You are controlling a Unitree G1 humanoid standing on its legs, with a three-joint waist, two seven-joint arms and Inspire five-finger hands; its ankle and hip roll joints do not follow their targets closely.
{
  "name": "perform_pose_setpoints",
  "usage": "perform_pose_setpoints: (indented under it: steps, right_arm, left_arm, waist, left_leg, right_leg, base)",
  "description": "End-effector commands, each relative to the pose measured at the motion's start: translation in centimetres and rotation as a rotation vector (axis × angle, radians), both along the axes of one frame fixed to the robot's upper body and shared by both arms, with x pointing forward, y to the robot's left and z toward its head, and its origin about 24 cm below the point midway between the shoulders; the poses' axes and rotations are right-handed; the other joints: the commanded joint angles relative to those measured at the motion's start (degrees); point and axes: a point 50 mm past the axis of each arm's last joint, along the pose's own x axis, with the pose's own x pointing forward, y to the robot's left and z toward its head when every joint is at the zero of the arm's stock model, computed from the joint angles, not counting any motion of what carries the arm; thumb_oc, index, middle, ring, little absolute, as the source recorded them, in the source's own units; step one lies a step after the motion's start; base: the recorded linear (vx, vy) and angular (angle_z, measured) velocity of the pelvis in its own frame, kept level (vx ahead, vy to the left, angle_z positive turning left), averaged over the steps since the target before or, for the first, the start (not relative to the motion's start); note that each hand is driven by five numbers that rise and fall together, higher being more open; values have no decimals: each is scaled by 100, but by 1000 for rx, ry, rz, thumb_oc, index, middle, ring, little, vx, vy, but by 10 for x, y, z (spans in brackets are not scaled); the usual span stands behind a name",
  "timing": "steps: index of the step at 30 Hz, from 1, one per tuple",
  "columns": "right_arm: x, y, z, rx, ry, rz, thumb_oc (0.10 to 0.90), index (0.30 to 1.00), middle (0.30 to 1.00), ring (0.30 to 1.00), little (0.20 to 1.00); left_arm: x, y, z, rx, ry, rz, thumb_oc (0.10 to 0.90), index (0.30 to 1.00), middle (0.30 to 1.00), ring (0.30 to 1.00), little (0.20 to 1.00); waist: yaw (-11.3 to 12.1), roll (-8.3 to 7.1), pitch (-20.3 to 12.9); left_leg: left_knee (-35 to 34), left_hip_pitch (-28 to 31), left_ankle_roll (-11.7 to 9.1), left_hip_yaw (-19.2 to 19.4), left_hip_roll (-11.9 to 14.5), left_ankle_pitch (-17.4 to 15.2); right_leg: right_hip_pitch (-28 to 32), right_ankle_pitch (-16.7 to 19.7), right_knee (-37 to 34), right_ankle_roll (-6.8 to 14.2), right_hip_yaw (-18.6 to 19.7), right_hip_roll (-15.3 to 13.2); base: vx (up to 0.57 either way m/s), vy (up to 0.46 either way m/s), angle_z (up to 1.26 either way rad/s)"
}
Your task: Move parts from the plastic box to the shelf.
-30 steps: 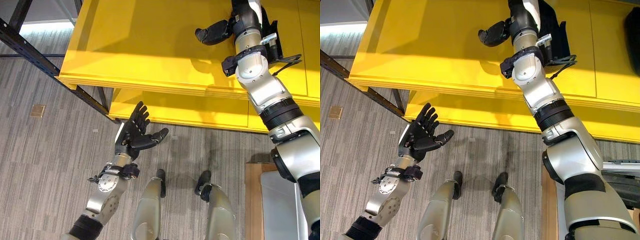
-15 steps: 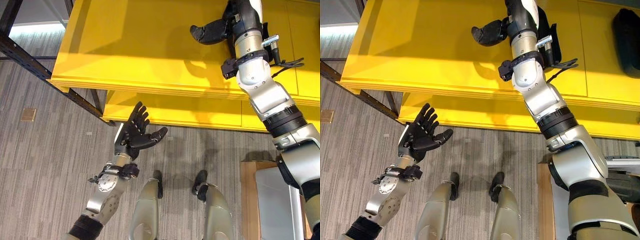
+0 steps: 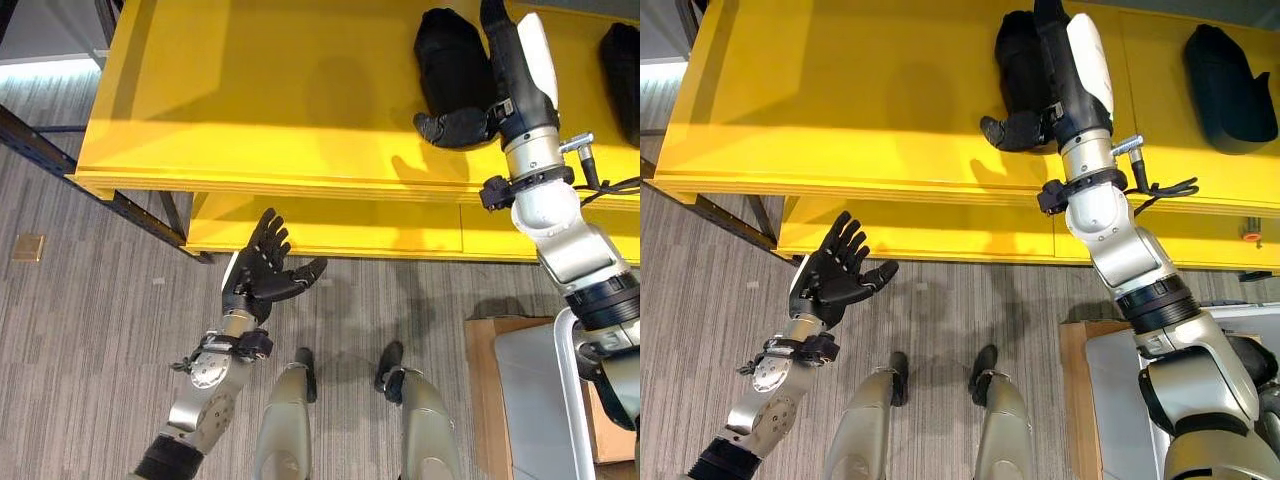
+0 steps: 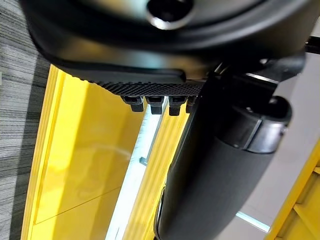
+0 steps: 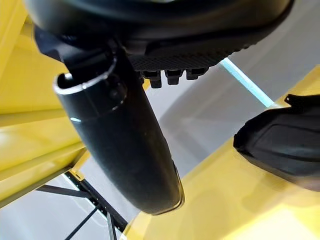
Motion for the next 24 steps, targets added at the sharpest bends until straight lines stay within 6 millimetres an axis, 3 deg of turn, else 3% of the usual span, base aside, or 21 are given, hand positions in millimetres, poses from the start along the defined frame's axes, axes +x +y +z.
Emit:
perform_pose_setpoints:
  steps: [1,20,24]
  right_arm:
    - [-30,-3,53,10,-283,59,900,1000,1000,1000,1000]
    - [-59,-56,8,-143,-203,-144,900,1000,1000,1000,1000]
    - [-67,-66,-9,-157,-169,-189,900,1000,1000,1000,1000]
  left_arm:
    - [-10,-7,33,6,-204,-43,900,1000,1000,1000,1000]
    - [-14,-2,29,32,-203,-21,900,1000,1000,1000,1000]
    - [-15,1,29,31,-207,-3,900,1000,1000,1000,1000]
  waist:
    - [40,-77,-495]
    - [-186,-251,-571]
    - [-246,-263,-586]
  left_leg:
    - [-488,103,-383,-716,279,311]
    - [-568,182,-404,-677,368,298]
    - [-545,166,-402,-691,372,282]
  right_leg:
    - [643,-815,444,349,299,-104]
    - [720,-739,247,411,356,-15]
    - [717,-744,260,422,348,-17]
  base:
    - [8,6,-4]
    - [1,0,-3]
    - [0,0,0]
